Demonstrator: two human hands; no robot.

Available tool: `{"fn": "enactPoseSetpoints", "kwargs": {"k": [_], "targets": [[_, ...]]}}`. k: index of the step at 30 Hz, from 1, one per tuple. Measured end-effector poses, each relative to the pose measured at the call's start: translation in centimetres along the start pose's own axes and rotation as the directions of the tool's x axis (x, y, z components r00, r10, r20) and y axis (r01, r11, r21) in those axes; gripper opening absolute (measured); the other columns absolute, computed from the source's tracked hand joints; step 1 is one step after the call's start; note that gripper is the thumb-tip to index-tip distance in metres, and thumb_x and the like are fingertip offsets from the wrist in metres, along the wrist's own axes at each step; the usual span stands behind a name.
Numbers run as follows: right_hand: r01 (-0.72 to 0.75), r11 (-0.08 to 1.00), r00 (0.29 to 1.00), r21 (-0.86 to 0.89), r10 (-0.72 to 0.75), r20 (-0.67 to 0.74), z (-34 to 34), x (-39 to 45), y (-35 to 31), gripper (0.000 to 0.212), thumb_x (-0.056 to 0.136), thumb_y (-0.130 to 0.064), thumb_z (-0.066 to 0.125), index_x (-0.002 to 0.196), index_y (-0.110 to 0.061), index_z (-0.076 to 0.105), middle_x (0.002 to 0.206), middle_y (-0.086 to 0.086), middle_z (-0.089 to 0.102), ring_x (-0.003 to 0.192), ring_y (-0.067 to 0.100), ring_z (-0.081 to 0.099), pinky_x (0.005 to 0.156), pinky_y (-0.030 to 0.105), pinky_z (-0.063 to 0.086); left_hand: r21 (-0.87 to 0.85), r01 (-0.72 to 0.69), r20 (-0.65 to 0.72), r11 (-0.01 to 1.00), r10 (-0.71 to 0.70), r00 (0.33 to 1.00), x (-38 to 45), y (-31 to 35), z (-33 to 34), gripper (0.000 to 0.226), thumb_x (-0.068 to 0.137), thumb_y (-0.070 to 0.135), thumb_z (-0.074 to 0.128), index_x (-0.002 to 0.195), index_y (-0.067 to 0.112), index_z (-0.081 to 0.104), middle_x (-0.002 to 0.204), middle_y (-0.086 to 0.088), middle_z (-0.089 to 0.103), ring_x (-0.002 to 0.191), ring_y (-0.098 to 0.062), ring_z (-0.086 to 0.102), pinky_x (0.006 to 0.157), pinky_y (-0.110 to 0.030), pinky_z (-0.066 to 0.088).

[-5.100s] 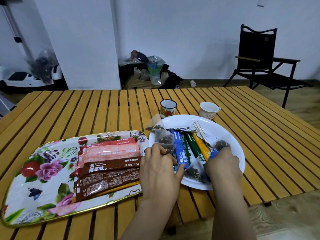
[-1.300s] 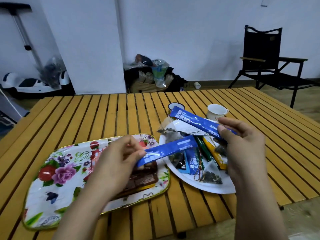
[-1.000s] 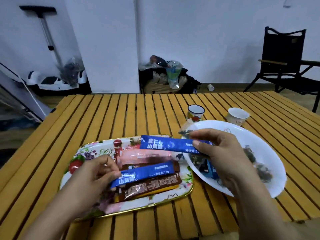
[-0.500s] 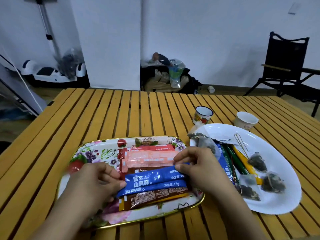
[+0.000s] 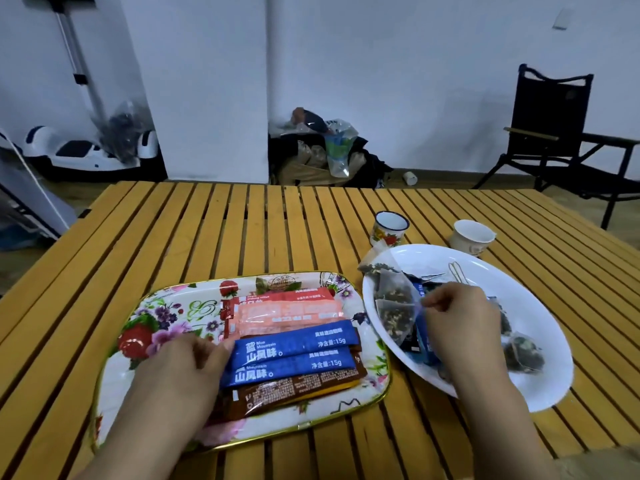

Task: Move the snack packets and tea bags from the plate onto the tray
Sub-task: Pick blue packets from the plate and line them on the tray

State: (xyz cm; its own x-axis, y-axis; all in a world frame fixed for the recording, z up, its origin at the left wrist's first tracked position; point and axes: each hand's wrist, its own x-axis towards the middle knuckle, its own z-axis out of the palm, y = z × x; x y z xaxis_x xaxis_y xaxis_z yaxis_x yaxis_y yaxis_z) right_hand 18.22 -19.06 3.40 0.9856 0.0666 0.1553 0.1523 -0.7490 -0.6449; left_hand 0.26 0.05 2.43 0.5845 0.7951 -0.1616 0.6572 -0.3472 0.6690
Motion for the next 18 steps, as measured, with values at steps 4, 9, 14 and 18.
{"fn": "enactPoseSetpoints", "kwargs": {"k": [4, 9, 14, 18], "targets": [[-0.211, 0.964, 0.973, -0.164, 0.222, 0.056, 0.5, 0.8, 2.8, 0.008, 0.075, -0.006, 0.062, 0.08, -0.009, 0.067, 0.083, 0.017, 0.068, 0.073, 0.033, 0.063, 0.063, 0.035, 0.053, -0.003, 0.002, -0.014, 1.0, -0.002, 1.0, 0.2, 0.5, 0.9, 0.021, 0.093, 0.04, 0.048, 0.086, 0.021, 0.054, 0.073, 0.001, 0.056, 0.057, -0.004, 0.049, 0.033, -0.015, 0.034], [-0.248, 0.93, 0.958, -0.272, 0.278, 0.076, 1.5, 0.8, 2.1, 0.019, 0.076, -0.019, 0.07, 0.089, -0.011, 0.06, 0.092, 0.013, 0.067, 0.085, 0.032, 0.066, 0.078, 0.042, 0.055, -0.007, 0.015, -0.018, 1.0, -0.015, 1.0, 0.6, 1.0, 1.7, 0.025, 0.092, 0.039, 0.051, 0.087, 0.015, 0.058, 0.07, 0.0, 0.057, 0.063, -0.014, 0.054, 0.047, -0.021, 0.036], [-0.237, 0.906, 0.96, -0.35, 0.274, 0.062, 1.2, 0.9, 1.7, 0.017, 0.078, -0.023, 0.068, 0.08, -0.014, 0.053, 0.096, 0.01, 0.068, 0.095, 0.031, 0.062, 0.092, 0.042, 0.043, -0.025, 0.04, -0.008, 0.999, -0.04, 0.999, 0.7, 0.7, 1.6, 0.025, 0.092, 0.042, 0.05, 0.074, 0.025, 0.051, 0.065, 0.007, 0.055, 0.063, -0.012, 0.053, 0.05, -0.022, 0.038], [-0.215, 0.922, 0.975, -0.322, 0.184, -0.123, -0.2, 1.2, 1.2, 0.015, 0.082, -0.02, 0.067, 0.085, -0.006, 0.066, 0.097, 0.017, 0.065, 0.095, 0.036, 0.057, 0.089, 0.042, 0.036, -0.029, 0.041, -0.048, 0.999, -0.042, 0.998, 0.7, 0.7, 1.1, 0.022, 0.091, 0.042, 0.052, 0.084, 0.021, 0.056, 0.078, -0.002, 0.061, 0.066, -0.016, 0.053, 0.047, -0.024, 0.036]]}}
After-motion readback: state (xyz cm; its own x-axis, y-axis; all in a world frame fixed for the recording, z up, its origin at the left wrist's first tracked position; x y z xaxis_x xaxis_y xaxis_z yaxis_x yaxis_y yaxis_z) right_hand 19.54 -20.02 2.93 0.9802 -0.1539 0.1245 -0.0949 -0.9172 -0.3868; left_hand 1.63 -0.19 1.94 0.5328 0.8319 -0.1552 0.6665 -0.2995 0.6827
